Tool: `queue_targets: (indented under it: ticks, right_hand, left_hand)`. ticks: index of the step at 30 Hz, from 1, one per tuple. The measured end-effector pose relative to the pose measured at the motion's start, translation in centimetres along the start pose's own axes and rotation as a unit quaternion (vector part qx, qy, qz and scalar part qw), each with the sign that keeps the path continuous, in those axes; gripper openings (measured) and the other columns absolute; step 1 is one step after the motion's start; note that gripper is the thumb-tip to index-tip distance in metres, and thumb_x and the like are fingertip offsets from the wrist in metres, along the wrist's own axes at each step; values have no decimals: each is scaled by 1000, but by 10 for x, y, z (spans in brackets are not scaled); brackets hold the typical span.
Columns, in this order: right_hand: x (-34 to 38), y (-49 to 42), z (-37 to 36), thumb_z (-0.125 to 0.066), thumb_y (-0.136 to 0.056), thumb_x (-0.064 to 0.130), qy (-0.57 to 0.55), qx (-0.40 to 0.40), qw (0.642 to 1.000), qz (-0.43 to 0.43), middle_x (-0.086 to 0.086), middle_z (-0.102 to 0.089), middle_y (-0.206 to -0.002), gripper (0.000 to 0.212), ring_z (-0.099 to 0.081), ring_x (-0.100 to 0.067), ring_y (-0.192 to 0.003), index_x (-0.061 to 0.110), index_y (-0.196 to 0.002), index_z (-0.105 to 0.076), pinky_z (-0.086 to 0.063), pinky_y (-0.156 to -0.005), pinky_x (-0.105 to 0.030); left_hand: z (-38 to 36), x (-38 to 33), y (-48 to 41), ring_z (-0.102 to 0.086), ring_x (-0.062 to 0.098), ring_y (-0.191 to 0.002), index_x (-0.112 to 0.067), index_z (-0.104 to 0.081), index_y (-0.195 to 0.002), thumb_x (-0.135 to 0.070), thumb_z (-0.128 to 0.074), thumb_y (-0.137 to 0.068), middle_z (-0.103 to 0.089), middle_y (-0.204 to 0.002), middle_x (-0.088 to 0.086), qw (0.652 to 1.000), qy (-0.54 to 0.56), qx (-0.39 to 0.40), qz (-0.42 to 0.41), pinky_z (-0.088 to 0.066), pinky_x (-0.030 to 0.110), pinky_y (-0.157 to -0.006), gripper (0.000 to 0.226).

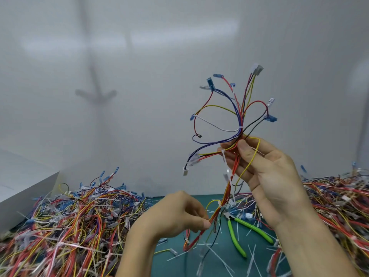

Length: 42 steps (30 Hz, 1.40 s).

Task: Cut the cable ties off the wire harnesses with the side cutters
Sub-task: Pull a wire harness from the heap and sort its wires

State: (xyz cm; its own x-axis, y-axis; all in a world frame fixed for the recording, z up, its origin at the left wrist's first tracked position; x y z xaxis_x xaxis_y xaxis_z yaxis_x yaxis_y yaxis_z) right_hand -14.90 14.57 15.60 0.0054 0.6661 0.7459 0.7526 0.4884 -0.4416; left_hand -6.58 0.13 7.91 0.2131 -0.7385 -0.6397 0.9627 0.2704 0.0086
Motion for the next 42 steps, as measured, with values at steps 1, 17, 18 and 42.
queue_targets:
  ticks: [1, 17, 18, 42]
  right_hand:
    - [0, 0, 0, -62, -81, 14, -5, -1, 1000, 0, -8, -78, -86, 16, -76, -18, -80, 8, -93, -71, -57, -66, -19]
    - [1, -1, 3, -58, -91, 9, -36, -18, 999, 4, -7, -78, -87, 16, -75, -16, -81, 12, -86, -73, -57, -68, -20]
    - [2, -1, 3, -58, -91, 9, -35, -19, 999, 4, -8, -78, -87, 18, -75, -17, -81, 13, -84, -75, -58, -68, -20]
    - [1, -4, 11, -56, -95, 8, -67, -47, 997, 1, -9, -78, -88, 14, -76, -17, -83, 10, -90, -70, -58, -68, -20]
  left_hand:
    - [-2, 3, 0, -71, 8, -80, -17, -75, -89, -36, -70, -88, -76, -87, 1, 1000, 2, 9, 9, -55, 27, -79, 19]
    - [-3, 17, 3, -67, 9, -76, -19, -59, -82, -48, -45, -100, -77, -89, -5, 996, 17, 20, 81, -58, 35, -82, 37]
    - [-3, 18, 3, -67, 11, -74, -18, -57, -83, -47, -44, -101, -77, -88, -3, 996, 25, 16, 84, -58, 36, -81, 37]
    - [15, 32, 6, -67, 14, -95, -16, -60, -100, -52, -39, -100, -71, -86, -11, 992, 10, -80, 100, -49, 43, -97, 42]
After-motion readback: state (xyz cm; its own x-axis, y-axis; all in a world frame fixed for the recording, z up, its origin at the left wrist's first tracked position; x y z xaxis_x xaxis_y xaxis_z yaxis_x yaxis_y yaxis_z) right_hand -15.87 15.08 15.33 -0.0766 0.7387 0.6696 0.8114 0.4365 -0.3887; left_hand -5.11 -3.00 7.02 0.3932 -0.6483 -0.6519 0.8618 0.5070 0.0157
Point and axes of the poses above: each hand's wrist, its own y-axis away from the middle knuckle, its own z-axis out of the back of the hand, x = y × z, the point moved 7 cm from there along -y, towards the middle knuckle
